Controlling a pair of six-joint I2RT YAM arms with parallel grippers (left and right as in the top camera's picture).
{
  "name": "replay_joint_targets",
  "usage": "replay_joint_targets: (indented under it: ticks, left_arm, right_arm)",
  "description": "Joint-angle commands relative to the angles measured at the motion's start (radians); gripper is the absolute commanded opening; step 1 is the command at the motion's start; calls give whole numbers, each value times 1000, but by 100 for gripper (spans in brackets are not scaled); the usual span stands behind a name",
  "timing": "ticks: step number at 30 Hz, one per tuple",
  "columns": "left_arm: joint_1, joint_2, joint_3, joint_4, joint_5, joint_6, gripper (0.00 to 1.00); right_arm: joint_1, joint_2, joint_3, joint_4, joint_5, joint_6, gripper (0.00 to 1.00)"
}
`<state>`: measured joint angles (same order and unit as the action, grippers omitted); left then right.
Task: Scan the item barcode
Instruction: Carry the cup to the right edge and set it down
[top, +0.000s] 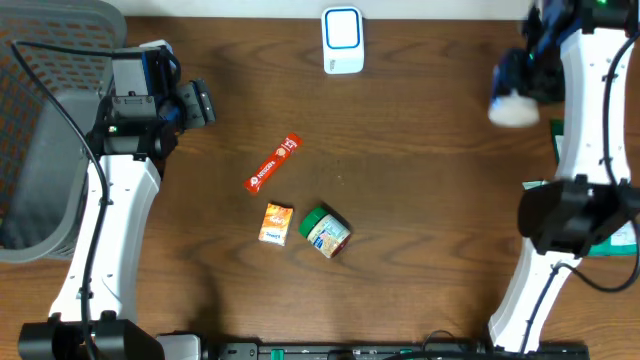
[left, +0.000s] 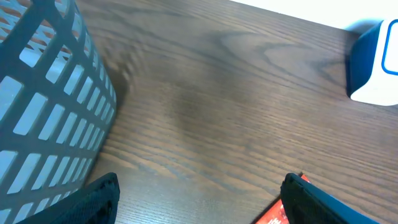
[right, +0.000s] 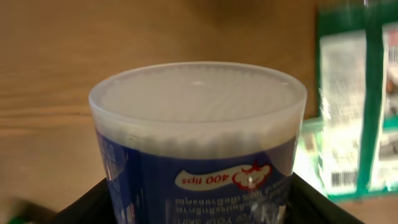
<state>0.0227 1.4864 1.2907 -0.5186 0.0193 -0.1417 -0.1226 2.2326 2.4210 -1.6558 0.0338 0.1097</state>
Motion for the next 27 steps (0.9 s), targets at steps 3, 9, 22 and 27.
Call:
replay_joint_targets:
  ticks: [3, 9, 22, 27]
  left_arm:
    - [0, 10, 3, 1, -13, -1, 83]
    - [0, 10, 3, 1, -13, -1, 83]
    - [0, 10, 3, 1, -12, -1, 83]
    - [0, 10, 3, 0, -13, -1, 83]
  right_arm:
    - [-115, 18, -277, 98, 135, -50, 1]
    - [-190, 18, -536, 306, 134, -223, 1]
    - [-212, 17, -593, 387, 169, -266, 99]
    - [-210, 17, -533, 336, 175, -265, 99]
